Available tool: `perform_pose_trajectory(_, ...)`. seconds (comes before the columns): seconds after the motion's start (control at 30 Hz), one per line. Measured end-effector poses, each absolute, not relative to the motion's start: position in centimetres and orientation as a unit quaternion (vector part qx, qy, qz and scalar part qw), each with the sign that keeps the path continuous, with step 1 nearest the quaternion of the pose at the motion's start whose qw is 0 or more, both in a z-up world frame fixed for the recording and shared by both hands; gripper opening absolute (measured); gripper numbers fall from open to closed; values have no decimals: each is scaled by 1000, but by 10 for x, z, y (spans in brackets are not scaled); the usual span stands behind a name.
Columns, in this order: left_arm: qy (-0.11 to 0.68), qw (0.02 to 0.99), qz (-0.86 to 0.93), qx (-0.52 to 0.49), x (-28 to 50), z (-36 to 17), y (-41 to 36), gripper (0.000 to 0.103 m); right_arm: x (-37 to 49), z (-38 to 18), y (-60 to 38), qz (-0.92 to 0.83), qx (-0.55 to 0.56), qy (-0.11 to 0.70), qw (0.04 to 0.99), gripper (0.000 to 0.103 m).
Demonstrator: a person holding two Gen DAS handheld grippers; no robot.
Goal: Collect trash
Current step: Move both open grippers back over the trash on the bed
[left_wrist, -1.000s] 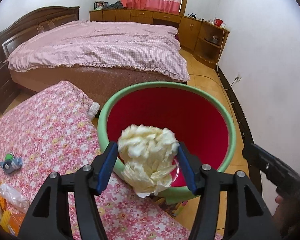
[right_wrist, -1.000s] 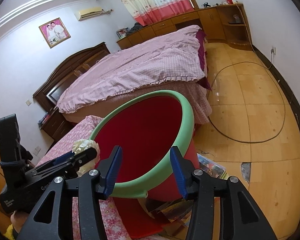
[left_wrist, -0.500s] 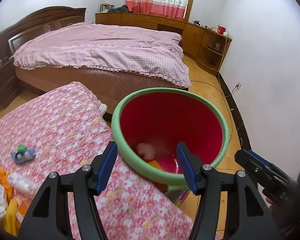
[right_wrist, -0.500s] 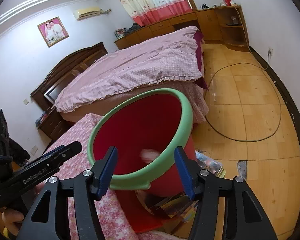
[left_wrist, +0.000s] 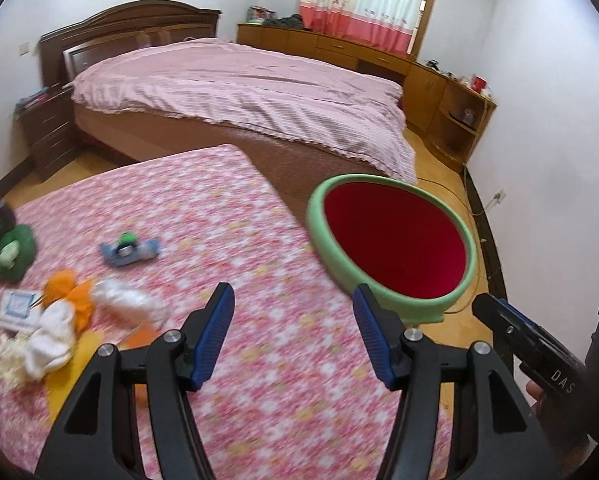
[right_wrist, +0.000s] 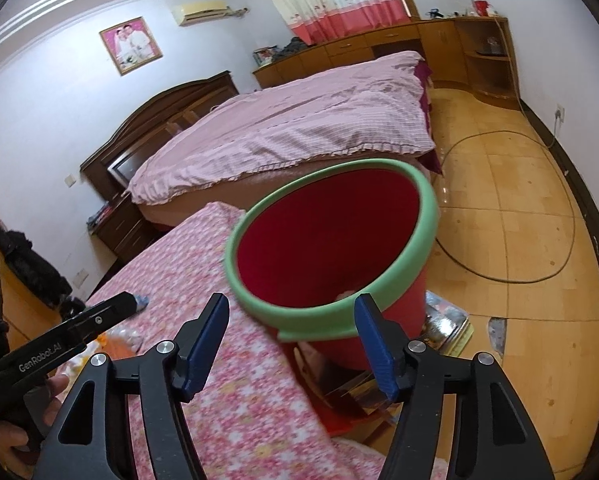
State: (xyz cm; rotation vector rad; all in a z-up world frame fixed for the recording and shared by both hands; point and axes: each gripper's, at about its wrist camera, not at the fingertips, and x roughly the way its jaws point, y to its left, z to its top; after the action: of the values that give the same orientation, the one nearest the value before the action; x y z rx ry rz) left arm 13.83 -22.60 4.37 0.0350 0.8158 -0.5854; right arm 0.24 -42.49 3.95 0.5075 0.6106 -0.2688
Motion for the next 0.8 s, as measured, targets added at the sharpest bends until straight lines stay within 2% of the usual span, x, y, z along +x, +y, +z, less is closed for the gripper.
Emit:
perform_pose_trajectory(0.53,401,899,-172,-43,139,38,-96,61,19,45,-351,-76,194,321,924,71)
perform_pose_trajectory(0.63,404,900,-152,-53,140,34,-74,61,22,44,-339,-59,193,322,925,78)
perform_pose_trajectory(0.8,400,909,-108,-50,141,27,-39,62,30,41,-318,-44,183,325,927,79)
